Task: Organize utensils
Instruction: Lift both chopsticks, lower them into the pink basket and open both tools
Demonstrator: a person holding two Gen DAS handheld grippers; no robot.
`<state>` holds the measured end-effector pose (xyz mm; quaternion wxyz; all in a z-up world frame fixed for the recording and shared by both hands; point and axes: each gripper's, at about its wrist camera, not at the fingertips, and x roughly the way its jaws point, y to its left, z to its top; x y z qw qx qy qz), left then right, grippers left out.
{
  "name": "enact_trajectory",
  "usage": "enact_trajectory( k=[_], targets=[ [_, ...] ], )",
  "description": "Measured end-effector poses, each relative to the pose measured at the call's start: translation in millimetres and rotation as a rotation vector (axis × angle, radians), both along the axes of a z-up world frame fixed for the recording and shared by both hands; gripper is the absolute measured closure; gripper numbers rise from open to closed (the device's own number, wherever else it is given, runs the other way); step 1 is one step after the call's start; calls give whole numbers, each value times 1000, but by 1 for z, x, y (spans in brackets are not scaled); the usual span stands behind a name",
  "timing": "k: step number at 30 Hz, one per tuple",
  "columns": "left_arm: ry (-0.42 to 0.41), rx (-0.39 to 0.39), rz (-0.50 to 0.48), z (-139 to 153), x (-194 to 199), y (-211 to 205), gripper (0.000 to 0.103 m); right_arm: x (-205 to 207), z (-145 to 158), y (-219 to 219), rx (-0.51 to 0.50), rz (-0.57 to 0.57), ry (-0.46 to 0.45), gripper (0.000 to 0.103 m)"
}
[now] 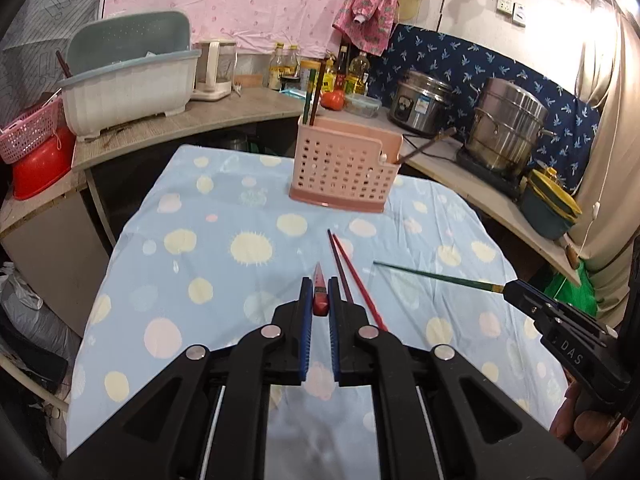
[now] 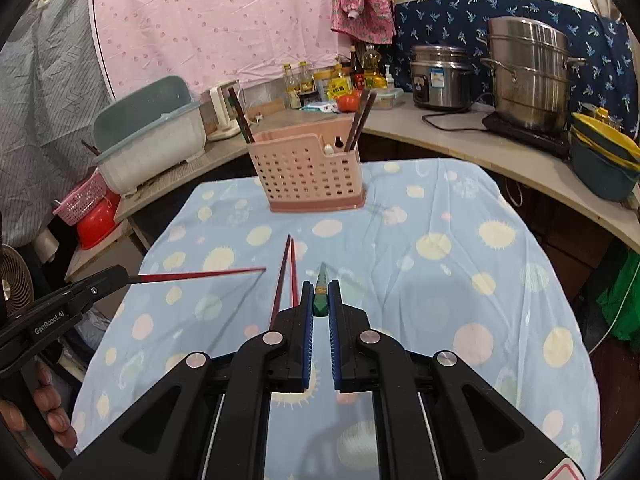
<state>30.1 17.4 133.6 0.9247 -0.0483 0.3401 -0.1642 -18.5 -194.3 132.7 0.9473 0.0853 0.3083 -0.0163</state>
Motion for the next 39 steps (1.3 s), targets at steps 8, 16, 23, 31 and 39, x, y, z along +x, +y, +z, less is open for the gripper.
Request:
enact_trajectory(
  k=[8, 16, 23, 31, 39],
  targets=[
    [-43, 27, -18, 39, 28, -13, 96, 23, 32, -4, -11, 5, -43, 96],
    [-83, 35, -33, 79, 68, -29, 96, 56, 71, -11, -23, 15, -85, 96],
    [-136, 40, -29, 117, 106, -43, 96, 92, 106, -15, -63, 8, -132, 96],
    [-205, 61, -27, 157, 151, -66, 96, 144, 148, -19, -90, -9, -219, 96],
    [-294, 80, -25, 194, 190, -89, 96, 201, 182, -27, -114, -46, -302, 96]
  ],
)
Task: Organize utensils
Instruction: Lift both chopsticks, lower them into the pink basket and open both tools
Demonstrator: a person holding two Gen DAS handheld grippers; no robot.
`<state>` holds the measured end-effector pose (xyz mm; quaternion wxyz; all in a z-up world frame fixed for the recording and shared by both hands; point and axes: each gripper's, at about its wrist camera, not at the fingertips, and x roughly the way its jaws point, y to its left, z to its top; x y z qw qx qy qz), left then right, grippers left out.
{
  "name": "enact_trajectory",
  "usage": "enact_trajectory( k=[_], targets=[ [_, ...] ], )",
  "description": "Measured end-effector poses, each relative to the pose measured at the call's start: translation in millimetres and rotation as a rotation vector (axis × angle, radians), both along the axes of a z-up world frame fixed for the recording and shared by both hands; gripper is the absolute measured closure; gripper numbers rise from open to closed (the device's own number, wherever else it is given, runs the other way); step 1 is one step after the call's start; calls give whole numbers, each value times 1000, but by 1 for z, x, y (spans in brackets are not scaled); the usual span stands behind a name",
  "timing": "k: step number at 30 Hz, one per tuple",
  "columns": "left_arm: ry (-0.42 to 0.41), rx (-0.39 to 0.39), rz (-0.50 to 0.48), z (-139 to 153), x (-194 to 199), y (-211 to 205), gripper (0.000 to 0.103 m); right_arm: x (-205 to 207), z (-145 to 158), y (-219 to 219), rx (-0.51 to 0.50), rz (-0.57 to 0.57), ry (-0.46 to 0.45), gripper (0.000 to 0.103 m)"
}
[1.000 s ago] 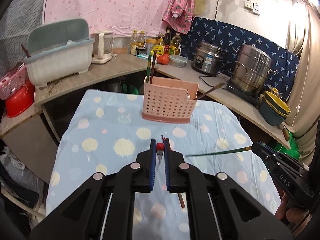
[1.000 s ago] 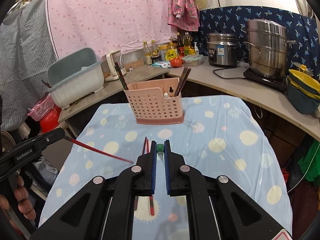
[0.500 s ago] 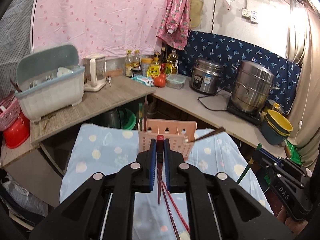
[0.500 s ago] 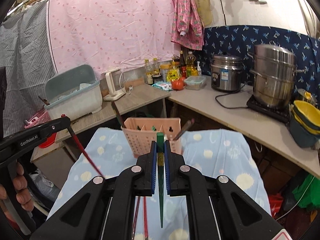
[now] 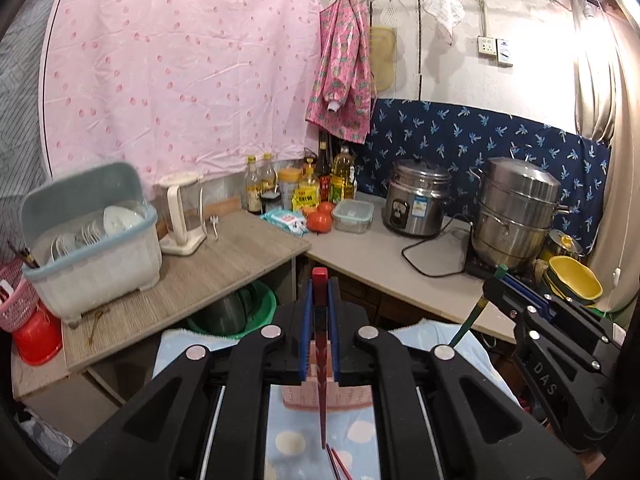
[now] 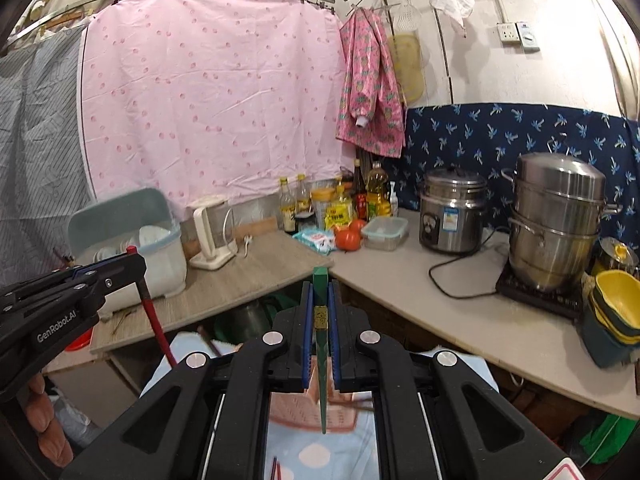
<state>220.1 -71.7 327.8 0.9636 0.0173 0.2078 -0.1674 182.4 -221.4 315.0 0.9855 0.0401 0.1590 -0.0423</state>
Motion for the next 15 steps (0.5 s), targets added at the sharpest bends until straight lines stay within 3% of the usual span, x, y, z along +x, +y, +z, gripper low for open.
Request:
enact_trajectory(
  k=[8, 15],
  targets=[
    [-55, -11, 10, 15, 44, -12, 96, 42, -5, -8, 22, -8, -19, 96],
    [-32, 9, 34, -14, 75, -14, 96, 65, -34, -10, 25, 3, 28, 96]
  ],
)
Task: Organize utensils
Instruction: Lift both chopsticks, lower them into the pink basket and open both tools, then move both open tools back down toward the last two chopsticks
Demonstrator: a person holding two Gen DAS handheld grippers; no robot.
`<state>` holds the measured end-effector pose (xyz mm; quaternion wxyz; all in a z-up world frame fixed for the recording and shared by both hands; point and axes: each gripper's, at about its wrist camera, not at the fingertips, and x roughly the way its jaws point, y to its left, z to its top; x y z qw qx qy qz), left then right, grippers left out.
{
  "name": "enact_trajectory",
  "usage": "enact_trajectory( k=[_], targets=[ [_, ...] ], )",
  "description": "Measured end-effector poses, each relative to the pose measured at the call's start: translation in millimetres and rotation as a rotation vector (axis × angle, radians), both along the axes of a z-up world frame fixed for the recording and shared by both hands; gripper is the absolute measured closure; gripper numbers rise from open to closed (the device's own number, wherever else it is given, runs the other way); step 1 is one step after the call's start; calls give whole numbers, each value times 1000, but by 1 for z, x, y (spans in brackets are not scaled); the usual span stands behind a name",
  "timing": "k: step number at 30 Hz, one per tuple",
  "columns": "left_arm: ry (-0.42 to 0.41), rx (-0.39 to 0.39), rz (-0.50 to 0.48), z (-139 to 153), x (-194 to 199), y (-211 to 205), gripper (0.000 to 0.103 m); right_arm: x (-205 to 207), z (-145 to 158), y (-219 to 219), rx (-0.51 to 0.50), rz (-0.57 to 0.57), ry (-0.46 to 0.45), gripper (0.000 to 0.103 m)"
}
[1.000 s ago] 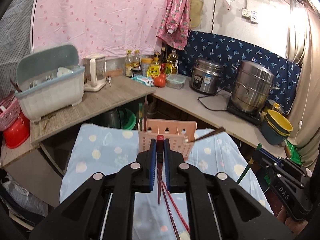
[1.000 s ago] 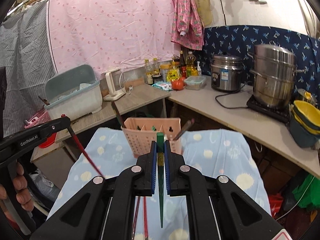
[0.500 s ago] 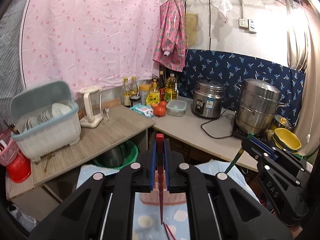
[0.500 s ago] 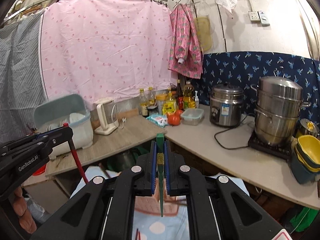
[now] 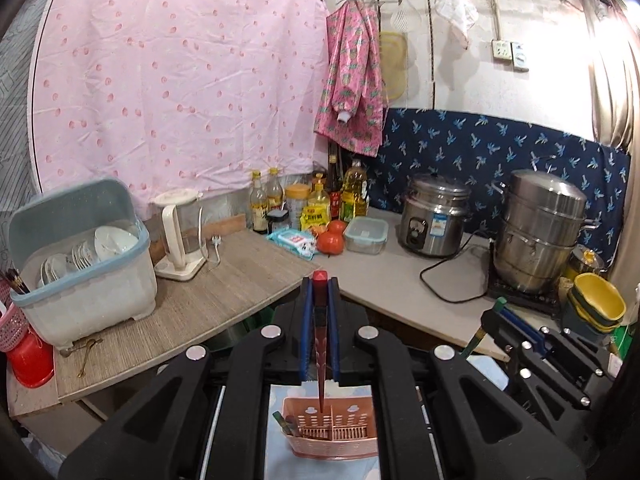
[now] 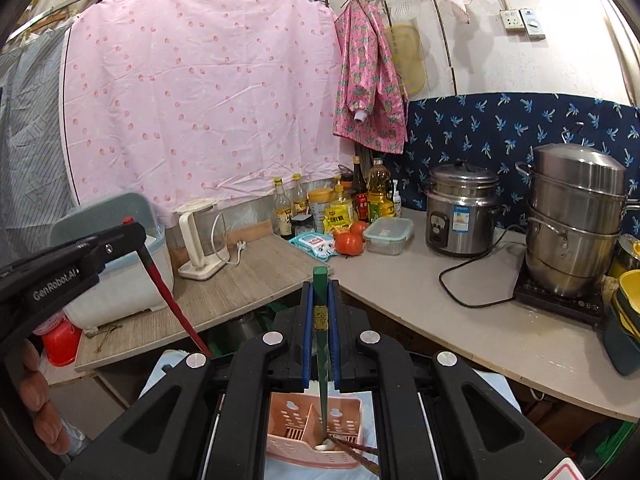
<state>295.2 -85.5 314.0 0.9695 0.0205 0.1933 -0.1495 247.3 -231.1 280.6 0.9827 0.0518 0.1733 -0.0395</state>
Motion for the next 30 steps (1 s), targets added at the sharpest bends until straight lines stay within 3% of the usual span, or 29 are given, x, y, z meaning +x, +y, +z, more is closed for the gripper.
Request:
enact_trajectory(
  k=[7, 13, 14, 15, 17, 19, 26, 30],
  targets=[
    [60, 25, 16, -40, 9, 3, 96, 6, -26, 2, -1, -7, 47, 96],
    [61, 19, 38, -57, 4, 8, 95, 3, -38, 5, -17, -21, 74, 96],
    [63, 12, 40, -58, 4, 10, 94, 1, -38, 6, -24, -29, 69, 92],
    [66, 10, 45, -59, 3, 11, 90, 0, -39, 6, -24, -33, 68, 88],
    [65, 9, 63, -61, 1, 14, 65, -6, -39, 6, -16, -40, 58, 72],
    [54, 5, 83, -63, -3, 19, 57, -11, -39, 8, -18, -41, 51, 68],
    [74, 11, 97, -76, -22, 32, 43, -38, -48, 17, -13, -25, 66, 54],
    [75, 32, 103, -85, -45, 39, 39, -60, -64, 25, -22, -15, 100, 53]
  ],
)
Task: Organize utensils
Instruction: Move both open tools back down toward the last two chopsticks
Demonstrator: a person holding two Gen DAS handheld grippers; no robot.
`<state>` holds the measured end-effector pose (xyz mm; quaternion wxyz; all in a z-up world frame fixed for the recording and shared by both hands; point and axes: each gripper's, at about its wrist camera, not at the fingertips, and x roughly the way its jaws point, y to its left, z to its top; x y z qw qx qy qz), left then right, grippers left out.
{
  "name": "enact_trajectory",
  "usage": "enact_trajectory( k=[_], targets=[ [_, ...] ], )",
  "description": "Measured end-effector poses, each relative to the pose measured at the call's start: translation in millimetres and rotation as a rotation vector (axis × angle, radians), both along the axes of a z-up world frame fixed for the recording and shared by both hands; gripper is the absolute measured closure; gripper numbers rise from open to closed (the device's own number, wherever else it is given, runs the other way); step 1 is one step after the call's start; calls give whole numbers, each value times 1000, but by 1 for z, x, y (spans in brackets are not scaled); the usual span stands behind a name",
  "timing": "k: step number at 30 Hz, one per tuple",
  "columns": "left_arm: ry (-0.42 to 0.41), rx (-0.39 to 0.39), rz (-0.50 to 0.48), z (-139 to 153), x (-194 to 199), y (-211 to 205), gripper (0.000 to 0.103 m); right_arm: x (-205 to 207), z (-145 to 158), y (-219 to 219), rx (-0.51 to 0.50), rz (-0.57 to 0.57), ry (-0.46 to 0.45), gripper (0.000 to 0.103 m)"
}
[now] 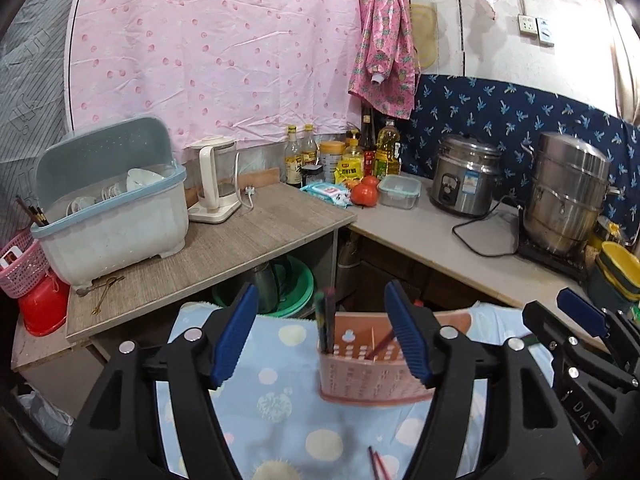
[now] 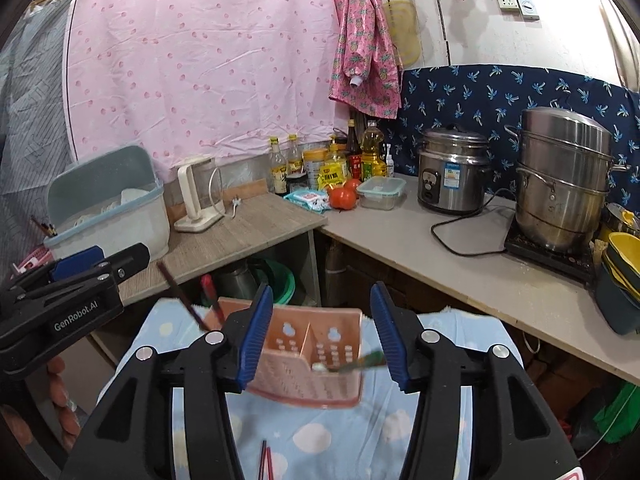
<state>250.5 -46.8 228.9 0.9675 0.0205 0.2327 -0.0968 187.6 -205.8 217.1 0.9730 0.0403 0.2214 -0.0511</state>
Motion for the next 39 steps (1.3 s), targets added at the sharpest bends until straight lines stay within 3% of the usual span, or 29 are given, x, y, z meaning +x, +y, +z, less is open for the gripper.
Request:
enact_trajectory(
  k=[8, 24, 31, 39],
  targets=[
    [54, 45, 1, -32, -51, 6, 39, -54, -35, 16, -4, 19, 71, 53],
    [231, 7, 10, -110, -142, 21, 39, -154, -113, 31, 9, 28, 215, 53],
    [309, 19, 4, -153, -171, 22, 39, -177, -165, 41, 11, 46, 334, 53],
    [364, 44, 8, -185, -189, 23, 39, -183, -196, 54, 8, 71, 404, 55]
  ],
)
